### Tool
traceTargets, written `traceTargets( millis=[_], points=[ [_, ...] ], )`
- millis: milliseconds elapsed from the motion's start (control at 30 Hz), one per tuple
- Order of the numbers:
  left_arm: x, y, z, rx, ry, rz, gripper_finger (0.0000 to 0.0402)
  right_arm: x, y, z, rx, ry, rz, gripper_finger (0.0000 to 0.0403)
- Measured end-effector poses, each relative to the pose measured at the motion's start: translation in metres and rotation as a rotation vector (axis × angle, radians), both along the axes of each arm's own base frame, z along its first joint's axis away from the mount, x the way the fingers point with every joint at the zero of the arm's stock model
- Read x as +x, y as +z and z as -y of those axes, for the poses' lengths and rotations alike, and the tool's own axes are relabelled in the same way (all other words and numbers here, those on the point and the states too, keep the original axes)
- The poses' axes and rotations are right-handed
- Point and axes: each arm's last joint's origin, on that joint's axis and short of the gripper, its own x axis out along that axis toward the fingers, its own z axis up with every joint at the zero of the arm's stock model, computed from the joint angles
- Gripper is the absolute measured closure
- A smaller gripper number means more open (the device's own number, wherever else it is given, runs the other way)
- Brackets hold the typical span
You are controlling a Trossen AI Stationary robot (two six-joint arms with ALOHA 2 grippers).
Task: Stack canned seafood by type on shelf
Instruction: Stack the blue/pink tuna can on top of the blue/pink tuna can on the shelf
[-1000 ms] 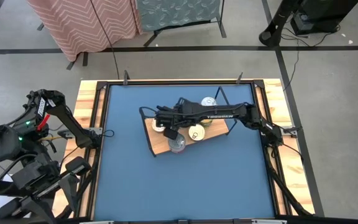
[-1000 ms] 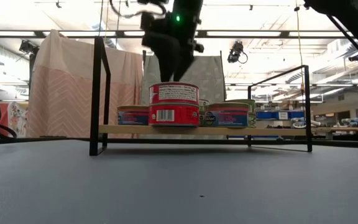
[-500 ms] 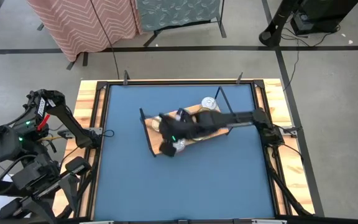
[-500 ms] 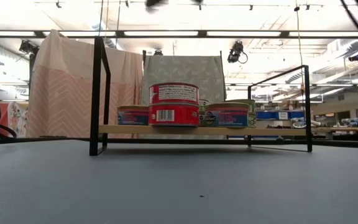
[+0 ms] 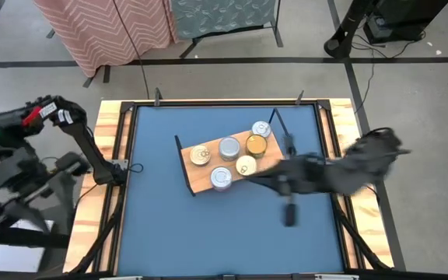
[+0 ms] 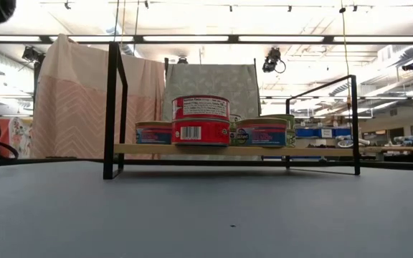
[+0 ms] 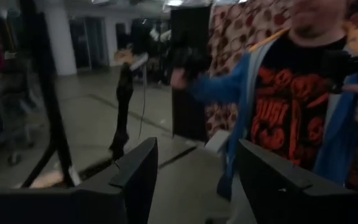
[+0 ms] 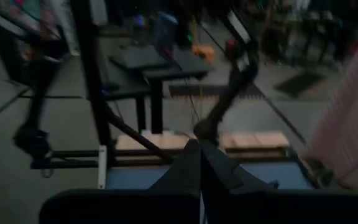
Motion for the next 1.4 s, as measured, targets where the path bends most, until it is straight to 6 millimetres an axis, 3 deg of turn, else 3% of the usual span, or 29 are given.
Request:
traceTargets(
  millis=[133,267,533,700,933,1067,1167,1267,1400],
  points=[
    [-0.004,-0.019,-0.01,0.032,0.025,-0.059,0.0184,-0.041,0.013,-0.012,-0.004,0.053,0.027,0.0398],
    [-0.005,-0.046,-0.012,0.057,0.033,-0.094,0.0184,-0.066,0.012,-0.017,0.05,0.031,-0.012,0.0398],
    [-0.012,-0.093,-0.041,-0.061,0.056,-0.072,0.0184,-0.091,-0.016,-0.017,0.203,-0.155,-0.17,0.0398],
    [-0.016,-0.118,-0.063,-0.154,0.099,-0.051,0.0184,-0.107,-0.028,-0.026,0.169,-0.201,-0.178,0.0398],
    [-0.015,-0.15,-0.065,-0.229,0.178,-0.04,0.0184,-0.131,-0.04,-0.037,0.116,-0.191,-0.126,0.0398],
    [-0.011,-0.16,-0.054,-0.255,0.232,0.005,0.0184,-0.137,-0.057,-0.043,0.137,-0.206,-0.128,0.0398],
    [-0.006,-0.165,-0.045,-0.288,0.352,0.034,0.0184,-0.135,-0.083,-0.049,0.228,-0.227,-0.219,0.0398],
    [-0.001,-0.165,-0.035,-0.318,0.469,0.055,0.0184,-0.125,-0.118,-0.059,0.325,-0.261,-0.358,0.0398],
    [0.004,-0.148,-0.02,-0.28,0.592,0.128,0.0184,-0.098,-0.154,-0.07,0.413,-0.234,-0.515,0.0398]
  ],
)
